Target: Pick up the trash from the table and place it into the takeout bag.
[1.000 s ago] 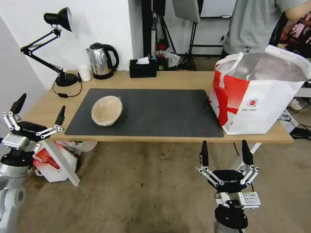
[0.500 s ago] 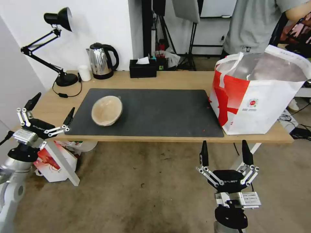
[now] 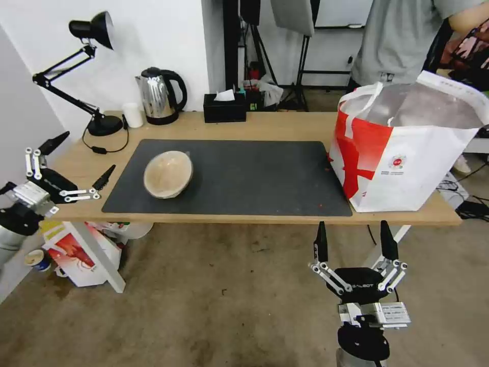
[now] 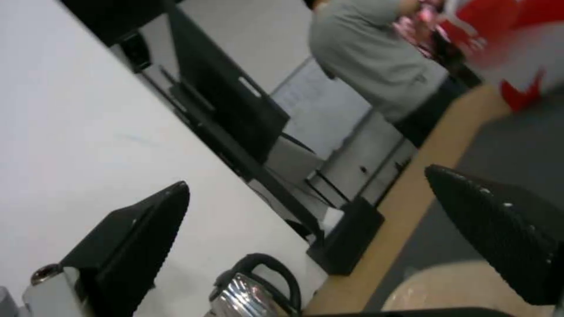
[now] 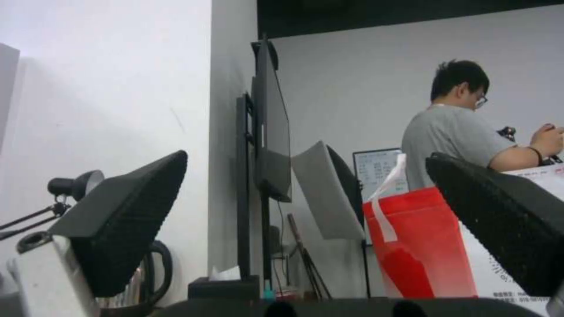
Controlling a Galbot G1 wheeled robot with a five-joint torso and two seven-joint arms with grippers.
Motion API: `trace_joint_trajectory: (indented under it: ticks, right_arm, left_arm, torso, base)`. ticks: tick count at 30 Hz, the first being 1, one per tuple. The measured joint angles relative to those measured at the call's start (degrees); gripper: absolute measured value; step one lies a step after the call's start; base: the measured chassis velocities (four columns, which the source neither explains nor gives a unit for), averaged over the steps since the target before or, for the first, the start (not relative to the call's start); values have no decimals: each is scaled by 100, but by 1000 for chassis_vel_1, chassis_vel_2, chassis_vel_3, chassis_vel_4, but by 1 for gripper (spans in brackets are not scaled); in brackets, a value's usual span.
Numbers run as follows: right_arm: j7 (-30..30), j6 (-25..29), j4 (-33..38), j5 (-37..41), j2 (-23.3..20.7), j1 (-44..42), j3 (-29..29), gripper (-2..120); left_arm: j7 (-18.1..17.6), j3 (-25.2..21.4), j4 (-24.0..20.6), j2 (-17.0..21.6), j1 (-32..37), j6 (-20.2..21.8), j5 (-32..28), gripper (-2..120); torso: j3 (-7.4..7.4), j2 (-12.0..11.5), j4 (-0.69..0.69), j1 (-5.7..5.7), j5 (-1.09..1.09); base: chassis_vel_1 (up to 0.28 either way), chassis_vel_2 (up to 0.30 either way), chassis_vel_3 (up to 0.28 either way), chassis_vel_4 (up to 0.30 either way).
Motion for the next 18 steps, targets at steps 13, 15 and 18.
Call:
trace_joint_trajectory:
  ticks: [13,15,18]
  right_arm:
    - [0,0,0,0,0,0,0,100]
    - [0,0,0,0,0,0,0,100]
    - [0,0,0,0,0,0,0,100]
  left_arm:
    - [405,-39,639,706,-176,-574,757,100]
    - [460,-46,734,779,-227,-691,872,100]
    - [500,-46,851,888,-282,-867,1049,100]
  torso:
    - [0,0,1,0,0]
    - [0,0,1,0,0]
    - [0,0,0,0,0]
  base:
    - [0,0,0,0]
    - [0,0,0,0]
    - [0,0,0,0]
